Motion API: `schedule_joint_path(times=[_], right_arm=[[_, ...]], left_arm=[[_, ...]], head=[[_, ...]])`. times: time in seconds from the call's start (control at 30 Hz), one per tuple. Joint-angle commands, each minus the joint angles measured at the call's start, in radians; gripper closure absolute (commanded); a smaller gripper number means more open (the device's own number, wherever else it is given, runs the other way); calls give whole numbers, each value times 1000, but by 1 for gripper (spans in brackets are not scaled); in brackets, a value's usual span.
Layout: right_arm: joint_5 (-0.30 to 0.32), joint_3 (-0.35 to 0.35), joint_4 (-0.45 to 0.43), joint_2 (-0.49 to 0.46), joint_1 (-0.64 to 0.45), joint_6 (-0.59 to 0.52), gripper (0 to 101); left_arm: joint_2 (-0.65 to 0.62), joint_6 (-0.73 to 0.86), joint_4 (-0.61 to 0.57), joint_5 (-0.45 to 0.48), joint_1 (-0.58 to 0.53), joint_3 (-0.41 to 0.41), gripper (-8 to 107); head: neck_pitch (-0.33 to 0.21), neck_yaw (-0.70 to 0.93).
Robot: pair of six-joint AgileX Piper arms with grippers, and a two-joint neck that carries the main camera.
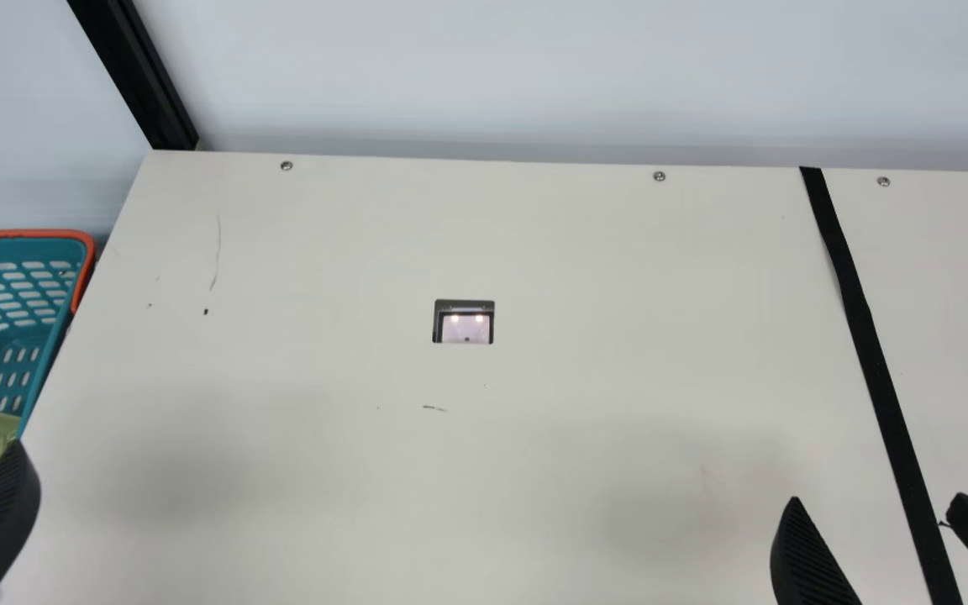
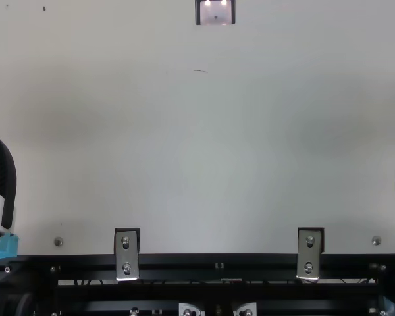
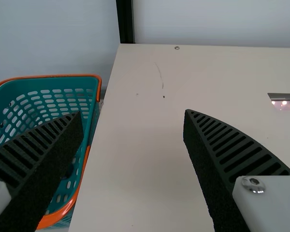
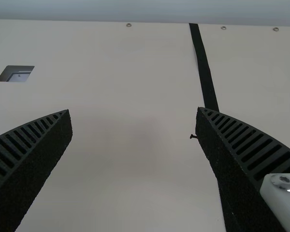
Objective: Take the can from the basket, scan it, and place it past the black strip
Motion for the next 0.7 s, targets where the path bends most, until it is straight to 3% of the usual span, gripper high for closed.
schedule_joint_path(times=[0.0,0.67], right_arm=[[0,0,0,0,0,0,0],[0,0,0,0,0,0,0]], left_arm=[[0,0,0,0,0,0,9],[0,0,-2,0,0,0,9]], head=[[-9,15],[-5,64]])
